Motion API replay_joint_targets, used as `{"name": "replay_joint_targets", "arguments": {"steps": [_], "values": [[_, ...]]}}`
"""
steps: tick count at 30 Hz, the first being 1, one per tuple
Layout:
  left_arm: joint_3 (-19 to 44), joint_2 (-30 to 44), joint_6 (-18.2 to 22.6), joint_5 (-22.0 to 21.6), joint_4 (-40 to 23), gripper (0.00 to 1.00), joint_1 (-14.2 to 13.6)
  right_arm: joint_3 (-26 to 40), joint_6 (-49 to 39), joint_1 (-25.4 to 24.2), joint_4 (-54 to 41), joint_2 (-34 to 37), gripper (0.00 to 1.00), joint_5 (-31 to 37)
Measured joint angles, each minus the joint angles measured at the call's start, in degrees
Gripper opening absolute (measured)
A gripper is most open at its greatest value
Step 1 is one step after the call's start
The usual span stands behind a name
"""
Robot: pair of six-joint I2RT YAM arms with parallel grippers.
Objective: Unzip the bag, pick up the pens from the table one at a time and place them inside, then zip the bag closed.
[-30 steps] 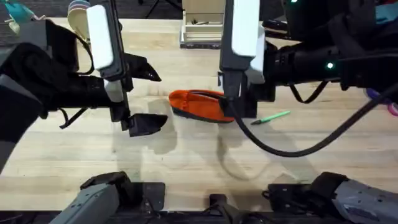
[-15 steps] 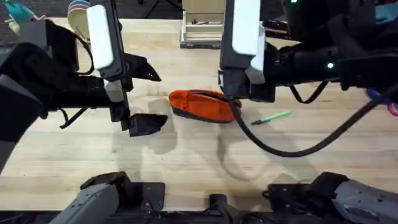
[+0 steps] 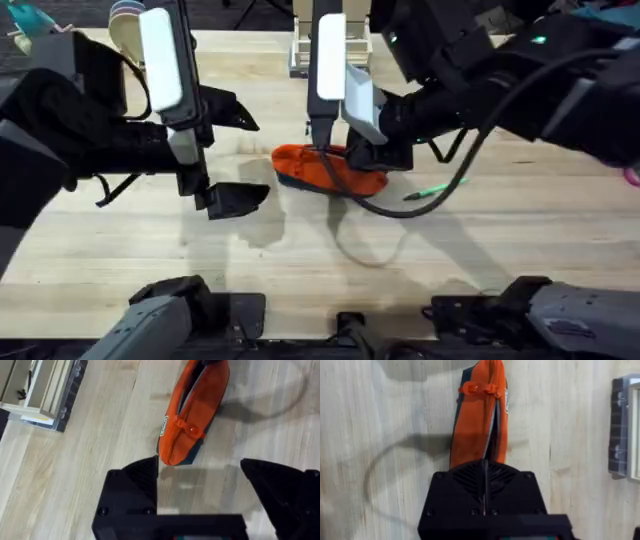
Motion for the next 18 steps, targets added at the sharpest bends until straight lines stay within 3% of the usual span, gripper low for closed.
{"name": "replay_joint_targets", "arguments": {"steps": [18], "values": [[0.0, 0.0, 0.0, 0.0, 0.0, 0.993, 0.0, 0.0, 0.0, 0.0, 5.8, 10.3, 0.031, 0.1]]}}
